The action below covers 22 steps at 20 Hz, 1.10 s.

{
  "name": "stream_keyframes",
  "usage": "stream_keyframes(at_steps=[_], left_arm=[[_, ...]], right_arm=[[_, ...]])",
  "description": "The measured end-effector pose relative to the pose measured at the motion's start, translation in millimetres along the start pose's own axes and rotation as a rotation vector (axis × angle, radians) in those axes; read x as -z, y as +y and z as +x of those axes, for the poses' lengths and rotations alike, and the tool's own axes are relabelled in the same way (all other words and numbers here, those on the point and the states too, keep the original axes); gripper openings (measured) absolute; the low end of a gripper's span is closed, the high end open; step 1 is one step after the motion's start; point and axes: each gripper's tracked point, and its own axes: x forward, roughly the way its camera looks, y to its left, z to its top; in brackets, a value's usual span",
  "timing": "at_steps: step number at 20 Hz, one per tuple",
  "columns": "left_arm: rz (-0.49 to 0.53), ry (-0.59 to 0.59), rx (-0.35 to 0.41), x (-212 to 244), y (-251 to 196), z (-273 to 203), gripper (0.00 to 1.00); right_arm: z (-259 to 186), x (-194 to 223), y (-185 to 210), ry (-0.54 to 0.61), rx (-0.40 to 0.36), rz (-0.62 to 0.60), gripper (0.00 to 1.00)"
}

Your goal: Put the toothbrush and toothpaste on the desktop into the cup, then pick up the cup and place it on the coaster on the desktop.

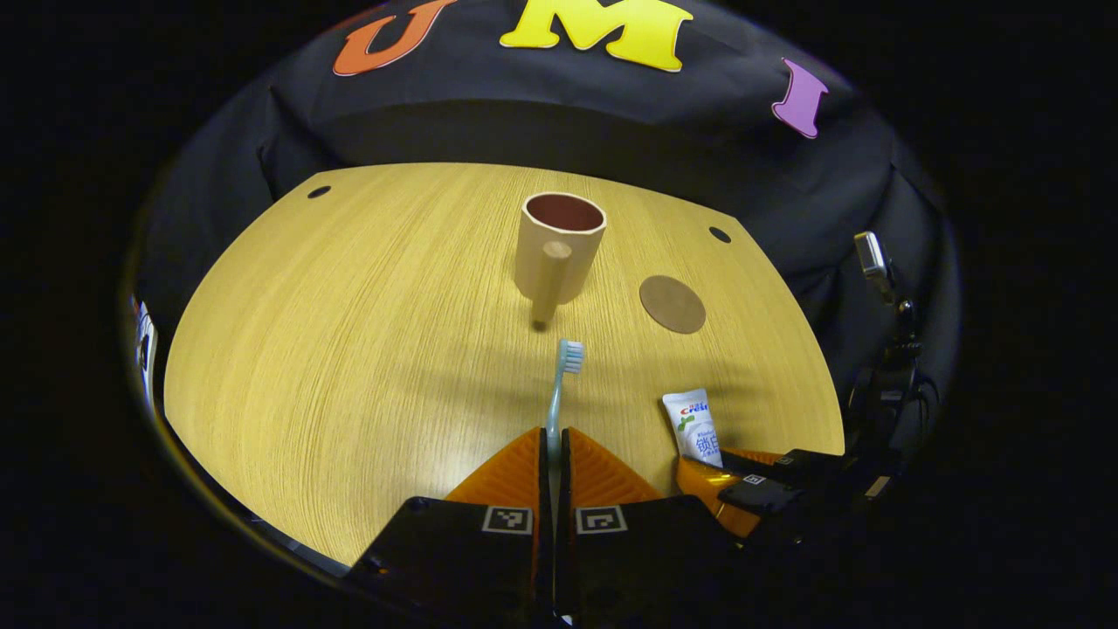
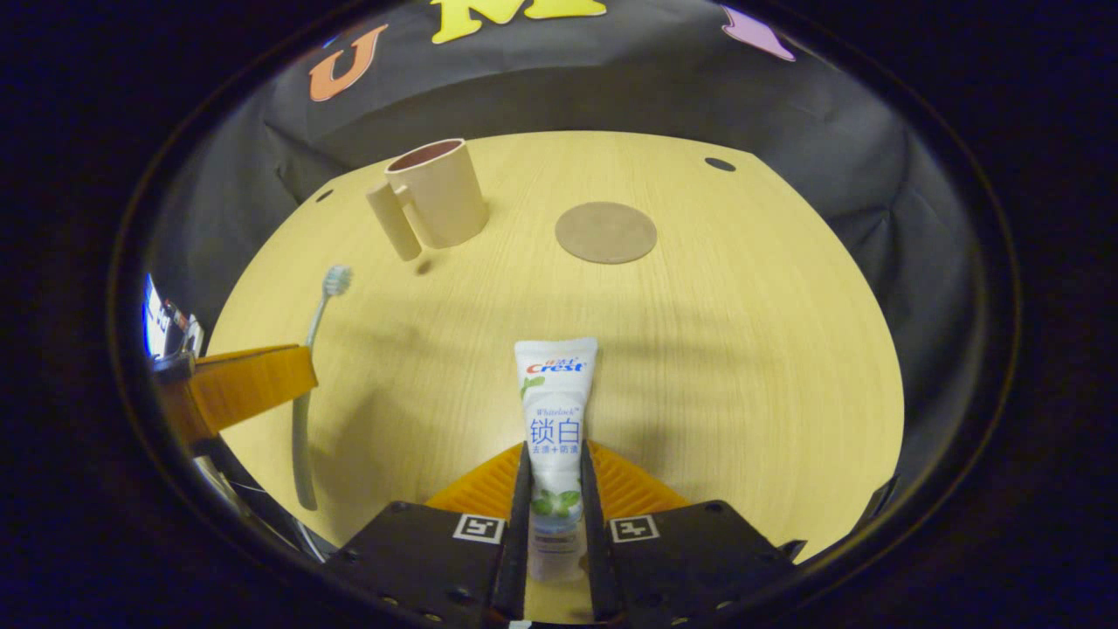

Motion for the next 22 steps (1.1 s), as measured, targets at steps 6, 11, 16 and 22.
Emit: stream_keyframes(at_steps=[6, 11, 16, 22], left_arm=[[0.004, -0.122, 0.019, -43.9, 0.6, -0.6, 0.04], [0.004, -0.319, 0.079, -120.0, -8.8, -14.2, 0.04], [0.024, -0.581, 0.109, -204.1, -13.0, -26.0, 0.04], [0.039, -0.754, 0.157, -259.4, -21.8, -8.7, 0.04]], right_arm=[[-3.5, -3.2, -0.3, 0.000, -0.035, -0.020, 0.14], [-14.1, -16.1, -2.8, -0.083, -0.088, -0.056, 0.15], [-27.5, -28.3, -6.4, -0.140, -0.085, -0.042, 0.14], [-25.7, -28.6, -7.5, -0.152, -0.066, 0.009, 0.14]])
